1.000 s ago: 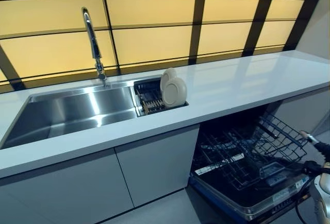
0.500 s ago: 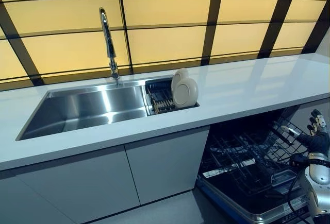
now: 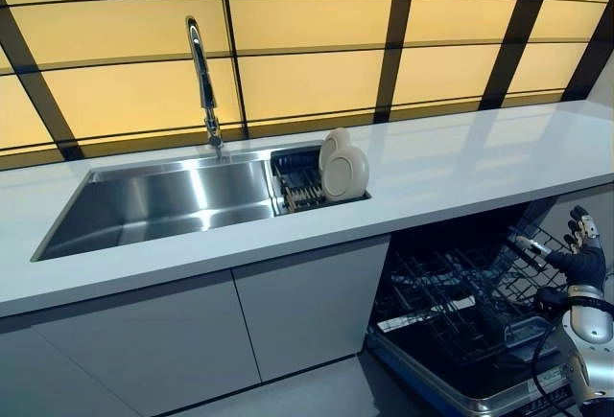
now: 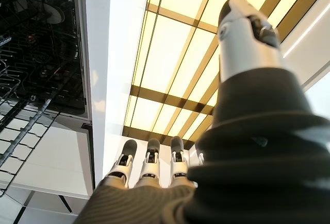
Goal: Take plates into dishwasher
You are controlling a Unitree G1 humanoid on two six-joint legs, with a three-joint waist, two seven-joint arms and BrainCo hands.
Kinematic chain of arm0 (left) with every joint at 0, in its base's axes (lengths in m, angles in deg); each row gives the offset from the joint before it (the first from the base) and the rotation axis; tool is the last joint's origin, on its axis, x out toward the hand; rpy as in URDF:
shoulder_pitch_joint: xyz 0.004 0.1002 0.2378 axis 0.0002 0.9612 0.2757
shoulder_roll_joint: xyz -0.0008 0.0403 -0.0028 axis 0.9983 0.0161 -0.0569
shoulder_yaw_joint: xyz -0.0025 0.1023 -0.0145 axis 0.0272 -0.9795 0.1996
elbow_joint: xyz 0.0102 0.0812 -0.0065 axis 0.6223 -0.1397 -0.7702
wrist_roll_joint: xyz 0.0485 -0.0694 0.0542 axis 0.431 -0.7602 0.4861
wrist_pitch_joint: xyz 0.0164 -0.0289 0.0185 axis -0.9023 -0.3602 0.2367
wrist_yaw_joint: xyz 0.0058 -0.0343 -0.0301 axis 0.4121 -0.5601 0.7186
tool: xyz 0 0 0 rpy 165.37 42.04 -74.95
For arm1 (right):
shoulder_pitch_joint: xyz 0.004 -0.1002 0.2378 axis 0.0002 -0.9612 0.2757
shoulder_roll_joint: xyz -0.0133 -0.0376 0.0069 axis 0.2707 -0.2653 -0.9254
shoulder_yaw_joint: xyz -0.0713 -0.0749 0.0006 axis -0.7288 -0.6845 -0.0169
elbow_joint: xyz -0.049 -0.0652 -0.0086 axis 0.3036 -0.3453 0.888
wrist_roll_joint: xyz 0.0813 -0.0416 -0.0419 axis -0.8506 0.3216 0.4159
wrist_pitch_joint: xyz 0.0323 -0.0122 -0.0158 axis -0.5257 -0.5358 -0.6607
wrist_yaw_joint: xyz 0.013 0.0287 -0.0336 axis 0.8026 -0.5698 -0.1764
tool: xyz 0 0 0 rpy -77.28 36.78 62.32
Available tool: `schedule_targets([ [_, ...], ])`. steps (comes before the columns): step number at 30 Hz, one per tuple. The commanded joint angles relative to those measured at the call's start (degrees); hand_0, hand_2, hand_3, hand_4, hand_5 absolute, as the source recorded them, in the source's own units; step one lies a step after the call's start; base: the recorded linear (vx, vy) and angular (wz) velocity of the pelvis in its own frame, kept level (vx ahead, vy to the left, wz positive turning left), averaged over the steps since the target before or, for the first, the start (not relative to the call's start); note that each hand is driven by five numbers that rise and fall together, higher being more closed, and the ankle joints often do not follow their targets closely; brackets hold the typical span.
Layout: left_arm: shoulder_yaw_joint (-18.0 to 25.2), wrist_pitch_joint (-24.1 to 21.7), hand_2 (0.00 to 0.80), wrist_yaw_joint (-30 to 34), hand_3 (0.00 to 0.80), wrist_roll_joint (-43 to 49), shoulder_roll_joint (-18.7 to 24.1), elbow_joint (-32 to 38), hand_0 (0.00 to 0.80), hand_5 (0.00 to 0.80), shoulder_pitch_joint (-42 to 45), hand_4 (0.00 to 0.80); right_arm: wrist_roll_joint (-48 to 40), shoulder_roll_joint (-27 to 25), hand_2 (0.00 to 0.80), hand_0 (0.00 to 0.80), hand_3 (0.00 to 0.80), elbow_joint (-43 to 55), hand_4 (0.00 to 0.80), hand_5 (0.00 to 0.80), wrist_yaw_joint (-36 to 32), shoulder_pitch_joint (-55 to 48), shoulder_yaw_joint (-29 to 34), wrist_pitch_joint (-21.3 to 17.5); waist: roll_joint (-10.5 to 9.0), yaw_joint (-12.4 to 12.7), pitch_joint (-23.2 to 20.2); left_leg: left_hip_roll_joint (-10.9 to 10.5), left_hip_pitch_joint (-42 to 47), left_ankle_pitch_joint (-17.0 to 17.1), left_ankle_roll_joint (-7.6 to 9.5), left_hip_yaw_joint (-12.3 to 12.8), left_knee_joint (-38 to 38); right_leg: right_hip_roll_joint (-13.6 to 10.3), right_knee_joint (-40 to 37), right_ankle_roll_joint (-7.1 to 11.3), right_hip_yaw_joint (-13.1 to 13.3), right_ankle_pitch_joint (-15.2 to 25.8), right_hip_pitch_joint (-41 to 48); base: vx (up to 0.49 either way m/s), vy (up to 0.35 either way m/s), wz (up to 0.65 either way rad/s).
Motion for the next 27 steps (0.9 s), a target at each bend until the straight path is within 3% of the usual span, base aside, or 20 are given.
schedule_targets([
  [1, 1.19, -1.86, 0.0, -0.75, 0.0, 1.8, 3.48, -2.27, 0.0, 0.0, -3.88, 0.0, 0.55, -0.89, 0.0, 0.0, 0.0, 1.6, 0.0, 0.0, -0.2, 4.06, -0.32, -1.25, -3.78, 1.88, -1.22, -2.86, -0.34, -1.57, 2.07, 0.9, -0.07, -1.94, 1.11, 1.86, -0.12, 1.55, -0.91, 0.0, 0.0, 0.0],
  [17, 1.12, -1.62, 0.0, 0.07, 0.0, 2.17, 3.64, -1.17, 0.0, 0.0, -3.38, 0.0, 0.38, -1.46, 0.0, 0.0, 0.0, 2.89, 0.0, 0.0, -2.17, 4.34, -0.47, -0.38, -3.63, 2.99, -0.42, -4.02, -0.47, -1.56, 2.79, -0.18, 0.13, -3.65, 2.2, 2.78, -1.38, 1.78, -1.2, 0.009, 0.017, 0.0],
  [27, 1.63, -0.54, 0.0, 0.33, 0.0, 1.65, 4.62, -0.03, 0.0, 0.0, -3.07, 0.0, 0.77, -1.19, 0.0, 0.0, 0.0, 4.2, 0.0, 0.0, -2.52, 8.19, -3.27, -0.64, -3.06, 2.77, 1.73, -5.53, -1.47, -1.85, 4.79, -0.61, 2.45, -7.48, 11.77, 4.36, 1.64, 3.51, -5.74, 0.009, 0.129, 0.02],
])
